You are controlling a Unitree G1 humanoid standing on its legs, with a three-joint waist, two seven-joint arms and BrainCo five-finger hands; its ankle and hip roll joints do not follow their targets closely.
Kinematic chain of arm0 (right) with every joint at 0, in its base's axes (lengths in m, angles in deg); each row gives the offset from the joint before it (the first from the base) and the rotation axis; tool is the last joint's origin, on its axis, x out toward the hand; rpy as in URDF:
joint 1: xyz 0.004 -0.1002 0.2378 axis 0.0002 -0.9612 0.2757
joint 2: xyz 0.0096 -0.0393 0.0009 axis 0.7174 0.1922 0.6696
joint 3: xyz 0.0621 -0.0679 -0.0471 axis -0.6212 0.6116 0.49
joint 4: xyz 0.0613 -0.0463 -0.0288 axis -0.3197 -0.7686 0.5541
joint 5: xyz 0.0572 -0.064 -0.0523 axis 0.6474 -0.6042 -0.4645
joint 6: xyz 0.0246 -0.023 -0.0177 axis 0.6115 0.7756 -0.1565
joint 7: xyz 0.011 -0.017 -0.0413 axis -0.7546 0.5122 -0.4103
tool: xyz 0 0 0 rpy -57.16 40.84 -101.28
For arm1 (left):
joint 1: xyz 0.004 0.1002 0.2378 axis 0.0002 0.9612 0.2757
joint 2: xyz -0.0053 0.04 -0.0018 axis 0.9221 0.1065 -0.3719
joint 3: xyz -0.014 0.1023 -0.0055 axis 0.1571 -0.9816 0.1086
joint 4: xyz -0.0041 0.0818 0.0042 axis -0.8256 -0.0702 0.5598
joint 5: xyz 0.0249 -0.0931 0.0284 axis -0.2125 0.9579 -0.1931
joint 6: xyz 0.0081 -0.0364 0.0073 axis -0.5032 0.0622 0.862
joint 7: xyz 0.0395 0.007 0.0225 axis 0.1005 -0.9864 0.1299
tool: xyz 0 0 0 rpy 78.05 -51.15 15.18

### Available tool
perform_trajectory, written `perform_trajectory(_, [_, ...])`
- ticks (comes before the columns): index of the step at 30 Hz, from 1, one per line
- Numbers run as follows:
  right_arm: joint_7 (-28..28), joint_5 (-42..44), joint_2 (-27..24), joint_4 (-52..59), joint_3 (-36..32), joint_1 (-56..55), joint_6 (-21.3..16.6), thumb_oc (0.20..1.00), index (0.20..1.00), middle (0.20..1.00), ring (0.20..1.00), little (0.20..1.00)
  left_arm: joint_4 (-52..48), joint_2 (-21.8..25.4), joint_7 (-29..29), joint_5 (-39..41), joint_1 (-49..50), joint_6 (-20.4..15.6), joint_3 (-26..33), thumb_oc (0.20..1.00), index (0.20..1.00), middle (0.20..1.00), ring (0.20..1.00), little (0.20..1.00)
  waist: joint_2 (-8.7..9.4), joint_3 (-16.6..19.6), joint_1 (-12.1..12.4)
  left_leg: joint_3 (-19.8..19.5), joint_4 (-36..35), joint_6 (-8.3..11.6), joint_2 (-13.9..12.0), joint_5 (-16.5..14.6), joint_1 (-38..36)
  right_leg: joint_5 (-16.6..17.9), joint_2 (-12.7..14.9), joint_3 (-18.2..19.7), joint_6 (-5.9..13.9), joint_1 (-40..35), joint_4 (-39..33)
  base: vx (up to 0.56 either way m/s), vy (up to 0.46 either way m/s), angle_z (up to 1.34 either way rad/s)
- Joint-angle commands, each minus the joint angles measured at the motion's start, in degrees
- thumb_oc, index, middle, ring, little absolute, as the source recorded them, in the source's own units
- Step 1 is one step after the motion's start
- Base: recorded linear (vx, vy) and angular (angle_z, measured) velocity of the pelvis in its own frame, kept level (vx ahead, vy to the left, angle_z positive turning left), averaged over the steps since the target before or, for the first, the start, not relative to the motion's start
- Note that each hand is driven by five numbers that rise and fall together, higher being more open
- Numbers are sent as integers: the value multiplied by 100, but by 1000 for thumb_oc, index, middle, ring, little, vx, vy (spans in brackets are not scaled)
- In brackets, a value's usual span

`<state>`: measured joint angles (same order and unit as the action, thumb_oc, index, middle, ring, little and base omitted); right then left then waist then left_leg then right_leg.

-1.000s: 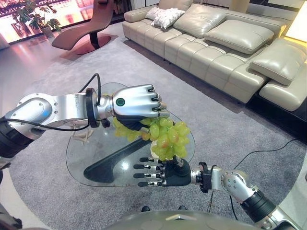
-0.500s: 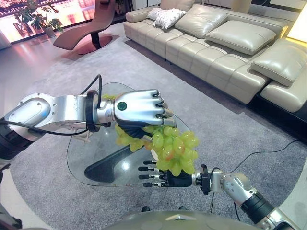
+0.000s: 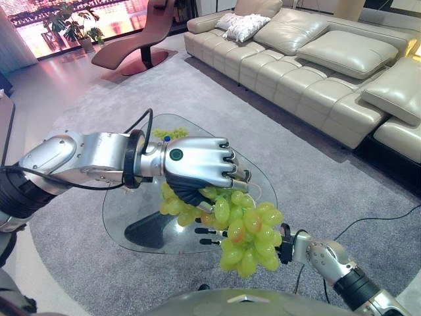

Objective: Pick up fruits into the plate

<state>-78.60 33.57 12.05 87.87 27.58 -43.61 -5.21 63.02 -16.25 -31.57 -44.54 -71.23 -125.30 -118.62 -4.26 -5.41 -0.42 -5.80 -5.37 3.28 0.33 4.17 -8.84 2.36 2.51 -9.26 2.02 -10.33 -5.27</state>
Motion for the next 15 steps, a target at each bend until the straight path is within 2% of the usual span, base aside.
perform_trajectory(1, [-438,716,-46,522,-238,-5,-213,1000,1000,1000,1000,1000,430,-34,-73,646,-498,-27,-17,200,200,200,200,200,253,-63,58,389,146,-123,252,-977,-340,-346,249,25,467,-77,108,0,0,0])
perform_trajectory(7, [-713,1028,-60,678,-235,64,23,1000,1000,1000,1000,1000,553,32,-173,289,-450,-246,-256,200,200,200,200,200,205,-108,33,426,151,-125,255,-982,-364,-350,248,41,466,-92,115,0,0,0])
perform_trajectory(15, [-1032,1273,-221,932,-131,185,644,1000,1000,1000,1000,1000,884,254,291,-493,-778,-404,-730,200,200,200,200,200,139,-143,2,453,147,-114,248,-971,-368,-347,242,74,469,-80,120,0,0,0])
